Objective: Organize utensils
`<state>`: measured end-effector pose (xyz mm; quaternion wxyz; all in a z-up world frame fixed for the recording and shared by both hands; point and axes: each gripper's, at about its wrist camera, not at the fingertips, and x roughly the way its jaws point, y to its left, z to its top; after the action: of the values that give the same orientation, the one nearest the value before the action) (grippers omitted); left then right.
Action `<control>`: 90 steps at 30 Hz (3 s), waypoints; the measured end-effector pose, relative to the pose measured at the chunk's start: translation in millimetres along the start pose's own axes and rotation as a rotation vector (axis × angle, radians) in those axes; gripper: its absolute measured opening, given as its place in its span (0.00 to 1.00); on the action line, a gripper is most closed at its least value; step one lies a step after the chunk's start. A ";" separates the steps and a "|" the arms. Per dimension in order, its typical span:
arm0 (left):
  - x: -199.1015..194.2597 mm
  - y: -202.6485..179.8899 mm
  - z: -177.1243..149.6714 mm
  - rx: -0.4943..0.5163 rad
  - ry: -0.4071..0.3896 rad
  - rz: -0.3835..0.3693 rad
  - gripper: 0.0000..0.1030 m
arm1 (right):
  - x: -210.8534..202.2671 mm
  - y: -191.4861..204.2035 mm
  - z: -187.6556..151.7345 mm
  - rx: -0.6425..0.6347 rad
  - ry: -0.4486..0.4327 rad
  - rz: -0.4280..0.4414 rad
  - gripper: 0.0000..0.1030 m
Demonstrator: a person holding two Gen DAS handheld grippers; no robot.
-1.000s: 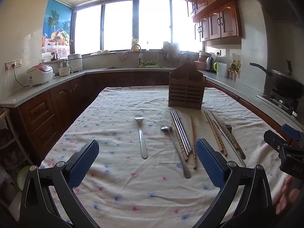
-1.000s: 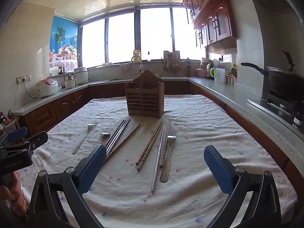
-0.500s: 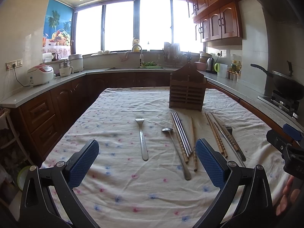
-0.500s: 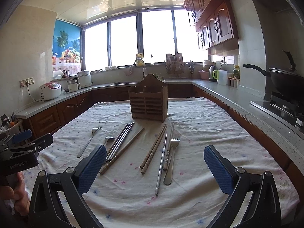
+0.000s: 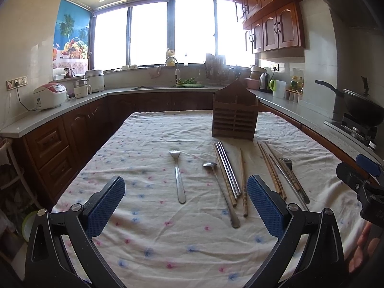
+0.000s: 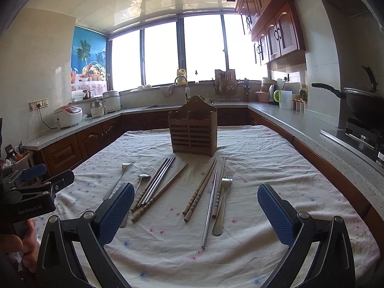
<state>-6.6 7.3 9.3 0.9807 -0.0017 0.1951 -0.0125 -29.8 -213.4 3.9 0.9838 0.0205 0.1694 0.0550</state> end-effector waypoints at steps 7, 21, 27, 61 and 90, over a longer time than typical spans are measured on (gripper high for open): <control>0.7 -0.5 -0.4 -0.001 0.002 0.000 1.00 | 0.3 0.3 0.0 0.000 0.001 0.003 1.00; 5.5 -1.8 0.3 -0.003 0.017 -0.014 1.00 | 0.6 -0.7 0.6 0.008 0.003 0.015 1.00; 12.5 3.6 8.4 -0.036 0.045 -0.031 1.00 | 8.1 -5.1 7.7 0.027 0.024 0.032 1.00; 196.2 -9.7 91.1 -0.071 0.394 -0.148 0.70 | 173.2 -55.6 70.6 0.218 0.311 0.110 0.39; 328.2 -45.4 64.0 0.003 0.643 -0.236 0.25 | 322.9 -63.1 35.8 0.208 0.623 0.073 0.18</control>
<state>320.0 -46.4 -56.7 0.8608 -0.0186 0.4928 -0.1259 291.0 -239.6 -73.0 0.8748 0.1092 0.4658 0.0764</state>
